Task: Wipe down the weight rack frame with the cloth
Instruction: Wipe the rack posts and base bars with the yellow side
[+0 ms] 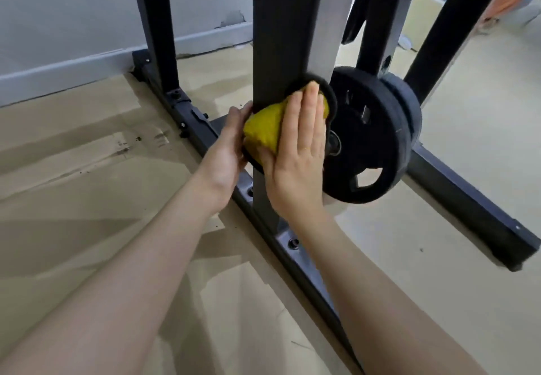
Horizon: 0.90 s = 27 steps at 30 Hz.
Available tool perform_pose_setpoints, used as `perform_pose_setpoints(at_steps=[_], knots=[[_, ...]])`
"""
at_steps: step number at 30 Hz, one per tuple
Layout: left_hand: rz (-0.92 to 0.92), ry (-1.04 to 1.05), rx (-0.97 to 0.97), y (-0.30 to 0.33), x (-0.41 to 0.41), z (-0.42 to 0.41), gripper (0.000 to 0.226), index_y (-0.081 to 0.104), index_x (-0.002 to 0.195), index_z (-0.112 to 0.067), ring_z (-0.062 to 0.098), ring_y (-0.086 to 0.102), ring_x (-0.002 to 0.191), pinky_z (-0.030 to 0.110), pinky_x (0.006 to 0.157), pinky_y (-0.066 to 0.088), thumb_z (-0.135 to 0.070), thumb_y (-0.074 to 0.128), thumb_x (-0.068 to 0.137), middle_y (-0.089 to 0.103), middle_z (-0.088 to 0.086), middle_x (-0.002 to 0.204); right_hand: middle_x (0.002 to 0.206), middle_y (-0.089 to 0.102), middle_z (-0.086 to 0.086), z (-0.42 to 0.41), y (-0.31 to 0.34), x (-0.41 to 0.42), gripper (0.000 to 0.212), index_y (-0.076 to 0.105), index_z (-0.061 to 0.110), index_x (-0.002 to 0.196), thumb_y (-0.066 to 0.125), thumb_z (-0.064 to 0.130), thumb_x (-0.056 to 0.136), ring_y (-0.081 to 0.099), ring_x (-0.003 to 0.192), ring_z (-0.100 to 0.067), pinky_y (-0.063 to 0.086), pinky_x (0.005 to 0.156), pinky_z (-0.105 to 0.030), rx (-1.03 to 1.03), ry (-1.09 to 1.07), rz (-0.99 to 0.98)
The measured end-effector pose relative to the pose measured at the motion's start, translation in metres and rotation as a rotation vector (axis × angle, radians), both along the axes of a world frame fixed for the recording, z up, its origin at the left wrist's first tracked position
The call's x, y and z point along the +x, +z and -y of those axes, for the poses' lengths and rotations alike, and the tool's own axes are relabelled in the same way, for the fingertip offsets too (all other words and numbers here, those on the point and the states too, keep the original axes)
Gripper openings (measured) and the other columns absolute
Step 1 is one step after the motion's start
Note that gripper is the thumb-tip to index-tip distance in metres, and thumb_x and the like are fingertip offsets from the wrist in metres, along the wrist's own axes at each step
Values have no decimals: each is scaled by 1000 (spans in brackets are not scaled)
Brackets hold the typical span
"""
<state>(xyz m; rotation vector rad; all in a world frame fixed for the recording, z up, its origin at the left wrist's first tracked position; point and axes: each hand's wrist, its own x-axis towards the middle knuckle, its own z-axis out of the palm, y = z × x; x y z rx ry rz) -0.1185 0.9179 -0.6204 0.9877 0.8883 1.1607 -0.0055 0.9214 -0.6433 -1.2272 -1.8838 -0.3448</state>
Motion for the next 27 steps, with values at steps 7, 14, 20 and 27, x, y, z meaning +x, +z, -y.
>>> perform_pose_setpoints(at_steps=[7, 14, 20, 27], knots=[[-191, -28, -193, -43, -4, 32, 49, 28, 141, -44, 2, 27, 137, 37, 119, 12, -54, 6, 98, 32, -10, 151, 152, 16, -24, 43, -79, -26, 80, 0, 28, 147, 52, 30, 86, 18, 141, -36, 21, 114, -56, -435, -26, -670], [-198, -8, -175, -52, 7, 21, 55, 29, 142, -44, 4, 29, 138, 37, 118, 19, -62, 16, 92, 36, -15, 148, 156, 13, -12, 7, -30, -20, 82, 5, 2, 147, 55, 23, 86, 7, 144, -14, 10, 118, -35, -249, 31, -752], [-234, -52, -277, -66, 18, 34, 38, 28, 129, -47, -5, 29, 125, 11, 96, 21, -47, 4, 99, 39, -18, 124, 155, 14, 8, 41, -130, 7, 100, -12, 27, 149, 64, 8, 86, 20, 142, -10, 21, 117, -38, -843, -79, -874], [-86, -21, -315, -85, 24, 33, 55, 25, 147, -20, 1, 30, 136, 19, 110, 25, -43, 6, 101, 35, -12, 147, 144, 20, 18, 25, -82, 0, 87, 3, 9, 150, 59, -1, 83, 15, 136, 10, 14, 116, -22, -573, 44, -901]])
